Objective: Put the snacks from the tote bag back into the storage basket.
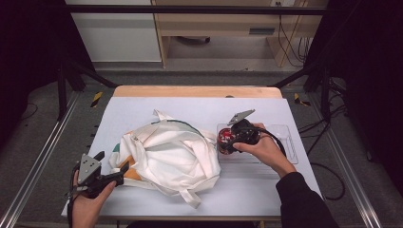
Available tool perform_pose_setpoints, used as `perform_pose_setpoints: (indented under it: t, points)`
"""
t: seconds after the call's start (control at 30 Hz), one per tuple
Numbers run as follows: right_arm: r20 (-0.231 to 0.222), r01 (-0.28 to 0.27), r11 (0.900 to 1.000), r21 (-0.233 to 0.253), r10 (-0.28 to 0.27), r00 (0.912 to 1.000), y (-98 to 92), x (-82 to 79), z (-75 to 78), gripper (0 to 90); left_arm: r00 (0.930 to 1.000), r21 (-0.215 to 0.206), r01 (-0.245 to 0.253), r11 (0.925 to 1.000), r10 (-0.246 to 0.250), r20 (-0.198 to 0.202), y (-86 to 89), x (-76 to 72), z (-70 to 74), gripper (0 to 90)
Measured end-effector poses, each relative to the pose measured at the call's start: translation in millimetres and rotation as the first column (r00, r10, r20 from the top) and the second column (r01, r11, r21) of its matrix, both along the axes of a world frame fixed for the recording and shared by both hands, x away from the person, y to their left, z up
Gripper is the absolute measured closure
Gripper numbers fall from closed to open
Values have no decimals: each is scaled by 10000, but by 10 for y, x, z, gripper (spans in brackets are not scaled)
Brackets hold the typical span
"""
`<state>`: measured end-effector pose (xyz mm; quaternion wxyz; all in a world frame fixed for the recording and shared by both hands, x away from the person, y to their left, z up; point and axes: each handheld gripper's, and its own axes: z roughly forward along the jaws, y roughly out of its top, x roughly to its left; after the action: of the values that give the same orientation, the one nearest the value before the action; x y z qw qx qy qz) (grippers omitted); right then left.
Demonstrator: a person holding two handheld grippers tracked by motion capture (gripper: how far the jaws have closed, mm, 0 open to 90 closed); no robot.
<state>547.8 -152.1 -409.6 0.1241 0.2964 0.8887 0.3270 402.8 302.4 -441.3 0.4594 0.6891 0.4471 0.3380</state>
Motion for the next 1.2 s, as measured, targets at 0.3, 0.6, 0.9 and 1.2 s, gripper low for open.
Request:
perform_pose_setpoints:
  t: [0.3,0.6,0.9,1.2]
  points:
    - [-64,38,10000,69,-38,10000,-8,3,-42,260,10000,10,13,10000,-13,5,0,2,0,57]
    - [-178,35,10000,31,-34,9998,-2,-18,-80,260,10000,36,9,10000,-9,8,-2,2,-1,57]
    - [-135,-9,10000,89,11,9999,-15,-4,-88,260,10000,50,21,10000,-21,10,-2,0,0,58]
    - [-229,80,9997,224,-75,9997,-22,-4,-97,260,10000,51,16,10000,-16,8,0,-1,1,58]
